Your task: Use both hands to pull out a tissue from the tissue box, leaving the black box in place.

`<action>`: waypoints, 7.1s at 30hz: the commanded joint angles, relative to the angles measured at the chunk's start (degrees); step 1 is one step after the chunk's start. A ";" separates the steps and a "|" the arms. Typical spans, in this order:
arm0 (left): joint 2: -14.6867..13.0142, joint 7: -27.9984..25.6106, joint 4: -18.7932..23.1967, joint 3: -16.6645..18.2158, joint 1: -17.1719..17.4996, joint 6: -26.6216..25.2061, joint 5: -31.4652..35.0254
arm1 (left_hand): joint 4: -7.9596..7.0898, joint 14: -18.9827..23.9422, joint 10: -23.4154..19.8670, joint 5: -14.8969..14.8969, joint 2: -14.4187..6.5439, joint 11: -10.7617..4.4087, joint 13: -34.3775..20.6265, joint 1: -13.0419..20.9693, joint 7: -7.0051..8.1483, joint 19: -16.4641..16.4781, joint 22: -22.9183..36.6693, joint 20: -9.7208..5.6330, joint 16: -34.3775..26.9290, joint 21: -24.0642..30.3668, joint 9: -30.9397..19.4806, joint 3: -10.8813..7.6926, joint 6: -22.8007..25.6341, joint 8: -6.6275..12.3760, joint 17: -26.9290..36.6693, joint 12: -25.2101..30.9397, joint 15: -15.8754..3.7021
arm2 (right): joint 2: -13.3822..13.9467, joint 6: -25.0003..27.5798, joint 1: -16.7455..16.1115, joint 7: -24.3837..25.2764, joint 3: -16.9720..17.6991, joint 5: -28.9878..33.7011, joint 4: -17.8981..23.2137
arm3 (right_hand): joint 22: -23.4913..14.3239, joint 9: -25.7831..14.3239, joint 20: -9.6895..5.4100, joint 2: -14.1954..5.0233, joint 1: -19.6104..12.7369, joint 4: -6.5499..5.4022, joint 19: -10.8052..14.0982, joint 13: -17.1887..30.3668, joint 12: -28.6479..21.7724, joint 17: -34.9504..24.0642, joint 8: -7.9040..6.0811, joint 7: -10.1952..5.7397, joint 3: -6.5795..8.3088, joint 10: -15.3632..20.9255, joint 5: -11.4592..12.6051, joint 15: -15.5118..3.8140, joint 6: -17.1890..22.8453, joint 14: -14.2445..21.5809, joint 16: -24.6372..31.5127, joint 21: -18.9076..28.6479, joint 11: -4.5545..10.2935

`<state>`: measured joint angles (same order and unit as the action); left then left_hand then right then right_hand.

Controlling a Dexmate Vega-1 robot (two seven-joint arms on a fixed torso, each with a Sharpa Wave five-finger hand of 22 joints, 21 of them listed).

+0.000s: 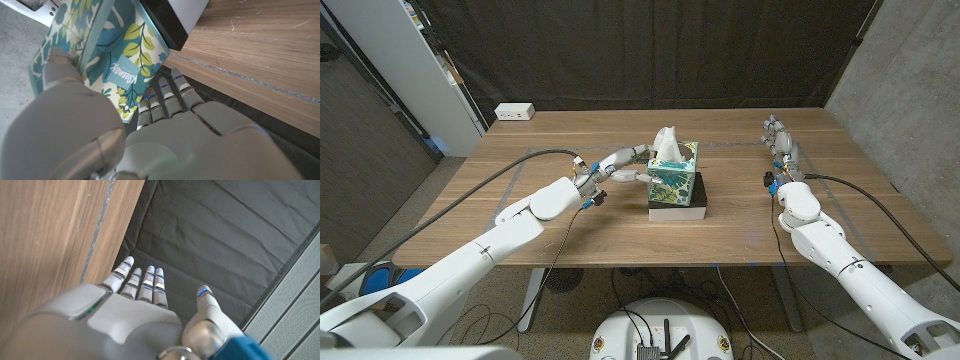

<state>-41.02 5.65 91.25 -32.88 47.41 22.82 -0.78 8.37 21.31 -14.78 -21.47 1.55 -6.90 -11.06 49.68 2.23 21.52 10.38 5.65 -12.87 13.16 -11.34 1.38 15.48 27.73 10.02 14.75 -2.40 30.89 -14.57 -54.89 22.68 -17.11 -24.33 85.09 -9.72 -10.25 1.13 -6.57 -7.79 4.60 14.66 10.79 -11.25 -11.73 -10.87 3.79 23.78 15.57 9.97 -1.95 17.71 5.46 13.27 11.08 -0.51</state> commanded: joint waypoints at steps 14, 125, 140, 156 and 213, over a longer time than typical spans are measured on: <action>0.08 -2.34 1.85 1.77 3.24 0.50 -2.50 | -0.36 5.13 -5.06 6.93 -4.05 -0.06 -1.16 2.94 -1.01 1.66 0.51 -3.26 -0.26 0.37 -0.75 -3.11 2.58 1.53 0.58 -0.15 -6.80 | 0.81 1.20 -1.69 1.48 0.49 1.77 2.80 | -0.22 -0.20 -0.23 -0.35 -0.29 0.43 -0.04 0.29 -0.10 -0.16 -0.35 0.08 -0.04 0.51 0.00 0.07 0.43 0.64 -0.14 0.05 0.03; -7.36 -3.19 15.89 10.17 8.08 -8.96 -8.83 | -0.33 4.40 -4.99 11.03 -6.16 1.35 -2.93 0.40 -2.36 2.95 0.80 -5.17 1.58 0.40 -0.76 -6.01 1.13 1.66 0.87 -2.04 -6.51 | 1.17 -4.84 -18.09 2.18 6.66 0.11 14.68 | -0.23 -0.12 -0.77 -2.02 -0.47 0.57 0.69 0.22 0.39 -0.70 0.16 1.01 0.61 -1.21 0.05 0.28 -1.46 -0.44 -0.58 0.24 -0.68; -6.98 -3.08 15.56 9.75 7.67 -8.95 -8.75 | -0.33 4.26 -4.67 11.04 -6.46 1.52 -3.15 -0.07 -2.57 2.58 0.82 -5.03 1.63 0.22 -0.70 -6.49 0.73 1.49 0.82 -2.30 -6.40 | -0.20 -6.97 -22.43 4.19 8.18 2.43 17.46 | -0.23 -0.11 -0.63 -1.94 -0.52 0.65 0.67 0.20 0.34 -0.71 0.13 1.10 0.62 -1.25 0.06 0.34 -1.56 -0.48 -0.58 0.20 -0.76; -7.03 -3.57 16.22 9.68 7.97 -9.60 -8.37 | 0.10 4.37 -4.81 11.07 -6.08 1.17 -3.38 -0.14 -2.20 2.68 0.82 -5.68 1.67 0.23 -0.65 -6.94 1.02 1.60 0.65 -2.36 -6.73 | -2.06 -8.62 -25.93 5.06 9.68 3.51 19.04 | -0.23 -0.10 -0.60 -1.87 -0.63 0.80 0.64 0.19 0.27 -0.68 0.06 1.08 0.66 -1.22 0.08 0.38 -1.55 -0.46 -0.59 0.18 -0.73; -6.55 -3.52 16.07 9.13 7.83 -8.90 -8.02 | 0.25 3.88 -4.41 11.11 -5.68 1.14 -3.88 -1.36 -2.13 2.24 0.87 -5.97 1.77 0.07 -0.60 -8.05 0.57 1.45 0.63 -2.68 -6.84 | -0.95 -0.76 -28.29 3.37 11.91 1.21 30.77 | -0.26 -0.09 -1.32 -3.27 -0.84 0.20 -0.59 0.04 0.89 -1.00 0.66 1.90 1.55 -5.14 0.21 0.73 -5.47 -3.59 -1.39 -0.02 -1.81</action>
<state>-47.39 2.47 106.87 -24.03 54.84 13.89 -9.04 8.45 25.27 -19.10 -10.57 -4.10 -5.52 -14.79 48.65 0.10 23.82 11.06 -0.19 -11.21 13.53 -11.97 -6.53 16.24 28.81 10.68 12.07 -2.78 30.05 -17.42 -83.05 25.82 -5.72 -21.62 112.90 -9.71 -10.13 0.22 -8.00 -9.66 5.42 13.93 10.65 -10.36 -12.40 -10.05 5.44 25.15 10.60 10.19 -1.23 12.35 2.04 11.85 11.18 -2.17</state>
